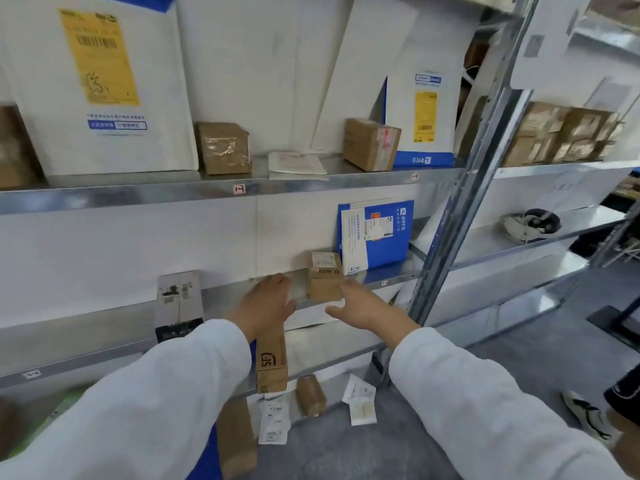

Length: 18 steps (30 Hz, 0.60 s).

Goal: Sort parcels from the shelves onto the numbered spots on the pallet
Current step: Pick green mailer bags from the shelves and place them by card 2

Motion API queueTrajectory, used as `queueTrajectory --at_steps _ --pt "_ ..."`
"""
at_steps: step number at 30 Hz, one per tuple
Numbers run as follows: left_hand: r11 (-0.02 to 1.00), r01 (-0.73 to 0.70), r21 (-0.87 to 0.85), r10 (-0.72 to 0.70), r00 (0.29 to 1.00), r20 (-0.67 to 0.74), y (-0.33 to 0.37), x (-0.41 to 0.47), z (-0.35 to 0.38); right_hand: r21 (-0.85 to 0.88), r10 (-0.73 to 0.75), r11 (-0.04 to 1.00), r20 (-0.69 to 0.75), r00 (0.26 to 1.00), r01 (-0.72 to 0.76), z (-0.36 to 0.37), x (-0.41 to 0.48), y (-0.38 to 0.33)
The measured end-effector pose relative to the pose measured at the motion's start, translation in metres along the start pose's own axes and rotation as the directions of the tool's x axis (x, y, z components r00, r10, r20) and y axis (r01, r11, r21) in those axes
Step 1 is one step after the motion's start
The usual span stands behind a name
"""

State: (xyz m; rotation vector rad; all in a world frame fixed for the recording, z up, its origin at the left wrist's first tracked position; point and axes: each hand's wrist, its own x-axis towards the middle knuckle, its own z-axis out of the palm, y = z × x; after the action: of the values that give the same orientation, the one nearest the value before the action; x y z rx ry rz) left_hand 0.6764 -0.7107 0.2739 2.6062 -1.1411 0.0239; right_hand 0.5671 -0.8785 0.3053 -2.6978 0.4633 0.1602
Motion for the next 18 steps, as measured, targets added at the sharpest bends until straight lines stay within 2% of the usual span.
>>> queueTrajectory --at_steps 6,10,18 --pt "0.998 0.067 -0.016 -0.066 0.997 0.040 -0.019 0.052 0.017 0.013 -0.055 0.998 0.076 0.996 0.054 0.003 0.072 -0.001" --pt "0.996 0.092 -0.017 -0.091 0.995 0.046 -0.020 0.079 0.031 0.033 -0.068 0.997 0.115 0.991 0.065 0.020 0.133 0.032" --pt "0.977 0.213 -0.017 -0.213 0.977 0.026 -0.022 0.077 0.036 0.046 -0.145 0.989 0.134 0.980 0.140 0.016 0.146 0.032"
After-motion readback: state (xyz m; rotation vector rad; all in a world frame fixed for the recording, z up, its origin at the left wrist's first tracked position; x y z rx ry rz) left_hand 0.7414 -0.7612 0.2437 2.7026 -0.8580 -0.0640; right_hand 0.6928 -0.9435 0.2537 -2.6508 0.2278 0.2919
